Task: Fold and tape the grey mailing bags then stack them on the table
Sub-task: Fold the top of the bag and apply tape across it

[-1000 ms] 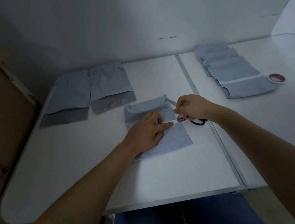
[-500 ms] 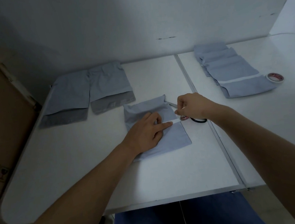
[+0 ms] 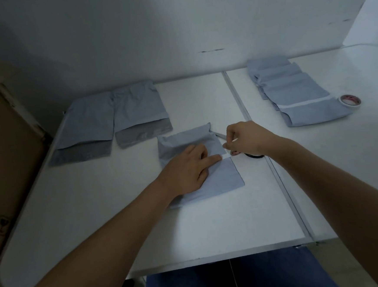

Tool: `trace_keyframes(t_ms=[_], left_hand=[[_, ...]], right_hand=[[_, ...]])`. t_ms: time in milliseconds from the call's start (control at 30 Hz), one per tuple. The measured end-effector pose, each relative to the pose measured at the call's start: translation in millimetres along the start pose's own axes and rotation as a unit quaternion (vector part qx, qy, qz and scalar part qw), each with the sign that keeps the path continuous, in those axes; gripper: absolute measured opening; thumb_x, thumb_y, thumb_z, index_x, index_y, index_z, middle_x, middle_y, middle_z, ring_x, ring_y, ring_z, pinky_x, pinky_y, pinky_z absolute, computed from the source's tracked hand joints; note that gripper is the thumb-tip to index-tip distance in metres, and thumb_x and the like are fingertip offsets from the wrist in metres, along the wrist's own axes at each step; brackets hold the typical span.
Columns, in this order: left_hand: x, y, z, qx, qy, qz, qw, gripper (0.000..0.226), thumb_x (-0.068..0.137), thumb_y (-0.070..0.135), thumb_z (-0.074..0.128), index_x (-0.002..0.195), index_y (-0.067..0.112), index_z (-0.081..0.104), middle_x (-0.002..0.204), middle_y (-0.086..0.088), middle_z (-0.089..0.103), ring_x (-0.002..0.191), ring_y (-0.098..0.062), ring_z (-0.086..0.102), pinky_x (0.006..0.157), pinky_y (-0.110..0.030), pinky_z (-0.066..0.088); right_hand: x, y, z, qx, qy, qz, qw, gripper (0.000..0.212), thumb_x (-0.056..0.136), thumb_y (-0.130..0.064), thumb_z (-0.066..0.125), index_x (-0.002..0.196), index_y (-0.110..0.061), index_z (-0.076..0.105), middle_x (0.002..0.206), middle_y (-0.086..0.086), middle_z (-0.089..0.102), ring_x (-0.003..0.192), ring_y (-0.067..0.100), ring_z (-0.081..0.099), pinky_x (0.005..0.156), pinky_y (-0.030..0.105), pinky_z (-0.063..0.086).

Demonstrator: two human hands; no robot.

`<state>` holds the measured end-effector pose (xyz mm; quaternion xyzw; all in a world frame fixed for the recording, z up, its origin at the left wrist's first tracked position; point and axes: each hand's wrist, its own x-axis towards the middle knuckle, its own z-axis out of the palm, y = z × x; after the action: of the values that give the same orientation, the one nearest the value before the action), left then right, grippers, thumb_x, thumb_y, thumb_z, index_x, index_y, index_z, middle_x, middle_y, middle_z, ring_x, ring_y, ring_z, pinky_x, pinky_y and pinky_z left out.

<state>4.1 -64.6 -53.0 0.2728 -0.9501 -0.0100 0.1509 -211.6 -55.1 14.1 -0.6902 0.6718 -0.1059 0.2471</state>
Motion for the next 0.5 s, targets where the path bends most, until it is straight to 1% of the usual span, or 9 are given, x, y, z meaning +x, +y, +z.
trace_keyframes(t_ms=[133,200,267,333,367,400,433,467,500], left_hand=[[7.7,0.9,-1.8,0.029,-0.027,0.013,0.999,0.049,0.089,0.03,0.039,0.134,0.022,0.057,0.09,-0.004,0.05,0.077,-0.019,0.048,0.068,-0.022,0.032],[12.3,1.3,-1.8,0.034,-0.032,0.016,0.999,0.052,0.088,0.032,0.036,0.135,0.024,0.055,0.088,-0.003,0.048,0.075,-0.018,0.045,0.066,-0.023,0.03],[16.1,3.2,-4.4,0.027,-0.048,0.009,0.998,0.054,0.088,0.033,0.032,0.138,0.026,0.051,0.088,0.0,0.043,0.076,-0.015,0.04,0.062,-0.025,0.03],[18.2,5.1,-8.0,0.027,-0.071,0.001,0.997,0.055,0.089,0.034,0.031,0.141,0.029,0.046,0.09,0.004,0.034,0.079,-0.015,0.041,0.059,-0.023,0.026],[18.0,6.3,-9.2,0.029,-0.074,-0.001,0.997,0.055,0.089,0.034,0.031,0.141,0.03,0.046,0.09,0.005,0.031,0.078,-0.015,0.042,0.054,-0.022,0.021],[17.2,8.0,-9.7,0.029,-0.067,-0.001,0.997,0.055,0.088,0.034,0.031,0.14,0.029,0.048,0.089,0.005,0.032,0.076,-0.015,0.043,0.049,-0.021,0.015],[16.1,9.7,-9.7,0.027,-0.054,-0.002,0.998,0.055,0.087,0.033,0.032,0.137,0.028,0.052,0.087,0.004,0.036,0.072,-0.015,0.044,0.048,-0.019,0.011],[15.2,11.2,-9.0,0.024,-0.04,-0.004,0.999,0.054,0.086,0.032,0.033,0.135,0.027,0.055,0.085,0.002,0.04,0.07,-0.015,0.045,0.047,-0.017,0.01],[14.4,12.1,-8.0,0.022,-0.025,-0.004,0.999,0.052,0.086,0.031,0.035,0.133,0.027,0.057,0.084,0.001,0.044,0.069,-0.015,0.046,0.045,-0.018,0.014]], right_hand=[[-4.0,7.3,4.9,0.056,0.013,-0.001,0.998,0.015,0.088,-0.033,0.067,0.082,-0.021,0.06,0.076,-0.013,0.061,0.062,-0.007,0.059,0.056,0.015,0.039],[-5.8,11.2,9.7,0.082,0.025,-0.003,0.996,0.018,0.087,-0.038,0.067,0.083,-0.021,0.062,0.078,-0.011,0.065,0.065,-0.006,0.059,0.058,0.016,0.039],[-7.5,13.9,13.7,0.095,0.039,0.0,0.995,0.023,0.088,-0.043,0.063,0.084,-0.02,0.063,0.076,-0.011,0.067,0.067,-0.002,0.059,0.057,0.018,0.039],[-8.8,16.2,17.0,0.105,0.056,0.008,0.993,0.027,0.091,-0.045,0.058,0.084,-0.019,0.062,0.073,-0.013,0.065,0.061,-0.005,0.057,0.053,0.017,0.037],[-9.4,16.7,18.5,0.114,0.065,0.012,0.991,0.029,0.092,-0.045,0.056,0.085,-0.018,0.062,0.074,-0.013,0.064,0.06,-0.008,0.058,0.052,0.017,0.038],[-9.6,17.7,20.5,0.124,0.071,0.012,0.99,0.03,0.093,-0.045,0.055,0.086,-0.017,0.062,0.078,-0.011,0.065,0.064,-0.008,0.06,0.055,0.018,0.041],[-9.6,18.6,22.8,0.13,0.078,0.009,0.988,0.03,0.094,-0.044,0.054,0.087,-0.016,0.063,0.084,-0.008,0.065,0.07,-0.005,0.064,0.062,0.021,0.045],[-9.4,19.5,25.0,0.135,0.086,0.007,0.987,0.029,0.094,-0.043,0.053,0.088,-0.016,0.063,0.088,-0.005,0.065,0.076,0.002,0.066,0.068,0.024,0.048],[-9.8,20.7,27.4,0.139,0.094,0.004,0.986,0.028,0.094,-0.042,0.053,0.088,-0.017,0.063,0.091,-0.004,0.065,0.078,0.006,0.067,0.073,0.025,0.048]])
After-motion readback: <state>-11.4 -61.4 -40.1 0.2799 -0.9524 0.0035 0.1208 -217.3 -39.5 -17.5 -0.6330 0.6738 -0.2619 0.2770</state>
